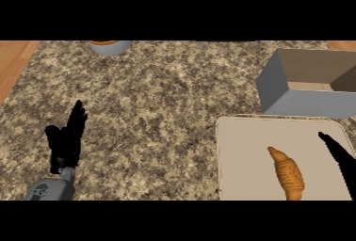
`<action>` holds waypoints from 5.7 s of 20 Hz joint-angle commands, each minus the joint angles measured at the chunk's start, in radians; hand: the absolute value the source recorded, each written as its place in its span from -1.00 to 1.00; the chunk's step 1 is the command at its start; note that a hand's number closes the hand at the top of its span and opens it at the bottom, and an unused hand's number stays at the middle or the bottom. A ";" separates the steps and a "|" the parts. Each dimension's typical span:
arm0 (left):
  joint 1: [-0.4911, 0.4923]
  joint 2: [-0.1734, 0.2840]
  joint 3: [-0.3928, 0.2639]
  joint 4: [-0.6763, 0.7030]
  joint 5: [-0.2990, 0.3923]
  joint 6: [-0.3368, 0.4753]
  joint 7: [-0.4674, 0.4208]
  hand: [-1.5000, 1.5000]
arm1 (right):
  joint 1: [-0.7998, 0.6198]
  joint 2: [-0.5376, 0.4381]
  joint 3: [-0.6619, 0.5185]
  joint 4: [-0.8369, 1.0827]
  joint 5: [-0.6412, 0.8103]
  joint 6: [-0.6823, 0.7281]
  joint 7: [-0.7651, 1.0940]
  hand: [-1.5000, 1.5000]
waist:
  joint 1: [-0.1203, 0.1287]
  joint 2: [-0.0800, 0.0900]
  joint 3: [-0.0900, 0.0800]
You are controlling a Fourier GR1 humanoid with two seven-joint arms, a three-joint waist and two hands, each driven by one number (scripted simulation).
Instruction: Pick the croissant from the tray and place it in the cardboard box
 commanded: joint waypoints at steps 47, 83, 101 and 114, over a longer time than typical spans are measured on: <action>0.018 -0.101 0.122 -0.089 -0.143 -0.097 0.087 0.00 | -0.165 0.340 -0.077 0.491 0.345 0.121 -0.184 1.00 | -0.002 -0.001 0.000; 0.026 -0.116 0.146 -0.070 -0.165 -0.084 0.065 0.00 | 0.350 -0.210 -0.307 -0.305 0.062 0.027 -1.160 1.00 | -0.042 -0.006 -0.001; 0.002 -0.127 0.144 -0.037 -0.175 -0.109 0.034 0.00 | -0.259 -0.273 -0.546 0.294 -0.180 0.195 -1.118 1.00 | 0.011 0.003 0.000; -0.047 -0.123 0.160 0.024 -0.176 -0.121 0.020 0.00 | -0.678 -0.132 -0.248 0.945 0.175 -0.039 -1.341 1.00 | 0.031 0.009 0.001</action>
